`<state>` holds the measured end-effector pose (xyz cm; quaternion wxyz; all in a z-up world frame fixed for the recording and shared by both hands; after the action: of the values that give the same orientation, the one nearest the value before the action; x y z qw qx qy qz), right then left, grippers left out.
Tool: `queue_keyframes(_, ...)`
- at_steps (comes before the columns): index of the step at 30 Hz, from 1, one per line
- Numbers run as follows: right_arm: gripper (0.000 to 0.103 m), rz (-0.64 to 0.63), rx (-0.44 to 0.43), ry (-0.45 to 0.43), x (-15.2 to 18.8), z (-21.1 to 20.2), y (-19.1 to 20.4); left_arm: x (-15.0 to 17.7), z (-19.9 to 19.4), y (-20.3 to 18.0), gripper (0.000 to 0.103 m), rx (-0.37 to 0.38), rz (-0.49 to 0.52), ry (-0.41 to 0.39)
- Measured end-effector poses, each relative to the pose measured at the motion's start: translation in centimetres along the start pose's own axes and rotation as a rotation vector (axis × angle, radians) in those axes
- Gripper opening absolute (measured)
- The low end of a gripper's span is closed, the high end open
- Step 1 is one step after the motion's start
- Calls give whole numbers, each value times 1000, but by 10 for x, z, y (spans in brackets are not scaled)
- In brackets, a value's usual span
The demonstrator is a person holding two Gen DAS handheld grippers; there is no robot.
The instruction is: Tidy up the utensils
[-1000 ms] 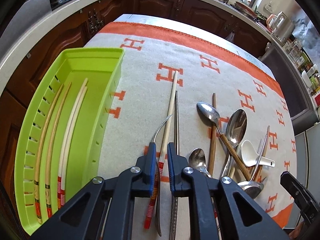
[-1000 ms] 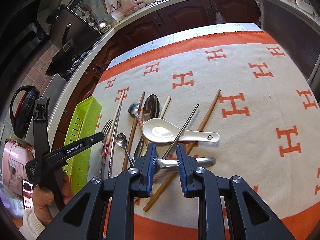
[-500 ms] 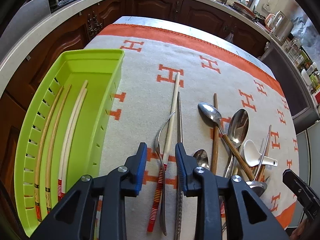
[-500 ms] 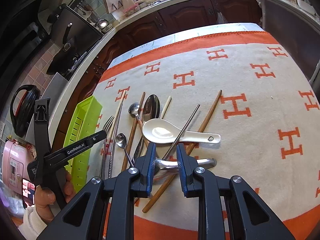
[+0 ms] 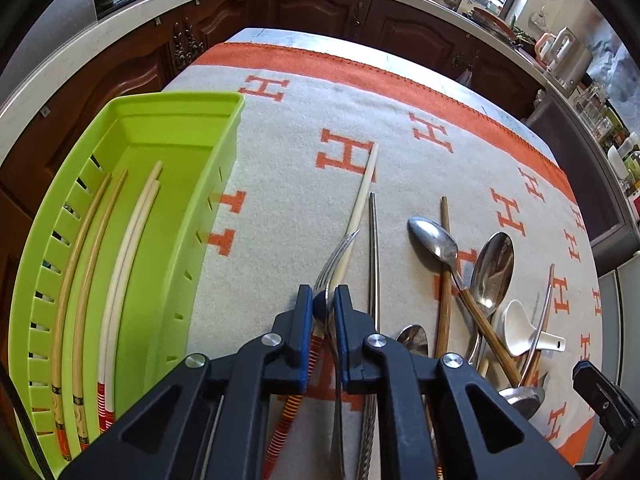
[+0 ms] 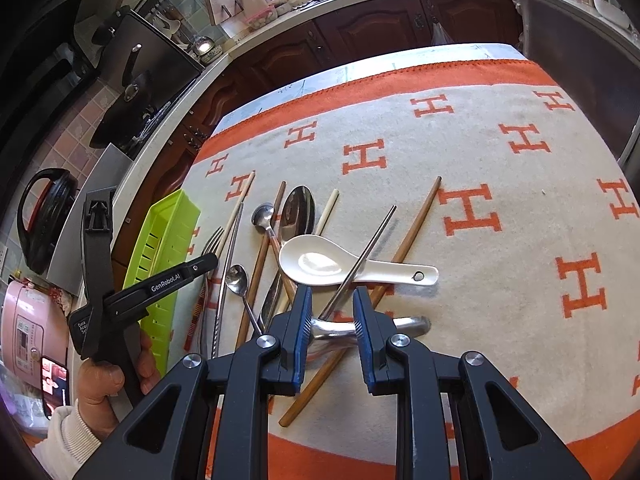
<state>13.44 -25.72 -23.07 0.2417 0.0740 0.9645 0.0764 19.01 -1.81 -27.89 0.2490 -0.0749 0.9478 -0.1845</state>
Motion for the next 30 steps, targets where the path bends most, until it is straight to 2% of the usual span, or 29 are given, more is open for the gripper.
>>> queue_keyframes(4, 21, -3, 4, 1, 1, 1, 1, -2, -6, 5, 1, 4, -27, -16)
queue_keyframes(10, 21, -16, 10, -6, 2, -1, 5, 2, -16, 11, 1, 32, -71, -13)
queue_keyframes(14, 21, -27, 16, -15, 2, -6, 9, 5, -32, 4, 0, 44, -45, -6)
queue_keyframes(20, 21, -52, 10, -25, 5, -15, 22, 5, -85, -4, 0, 50, -8, -7)
queue_keyframes(30, 21, -126, -12, -17, 18, -23, 70, -10, -203, 23, 0, 11, 41, -137)
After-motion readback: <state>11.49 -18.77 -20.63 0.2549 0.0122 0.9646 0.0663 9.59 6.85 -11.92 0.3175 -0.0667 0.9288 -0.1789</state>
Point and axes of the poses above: each gripper's, at about its wrist camera, not at the fingertips, and z roughly the way its jaws point, y to its left, x to its underside, the point moved 10 cm from there along z, roughly the way its jaws point, and after that the axes turned 14 degrees about x, right-handed, at the moved point
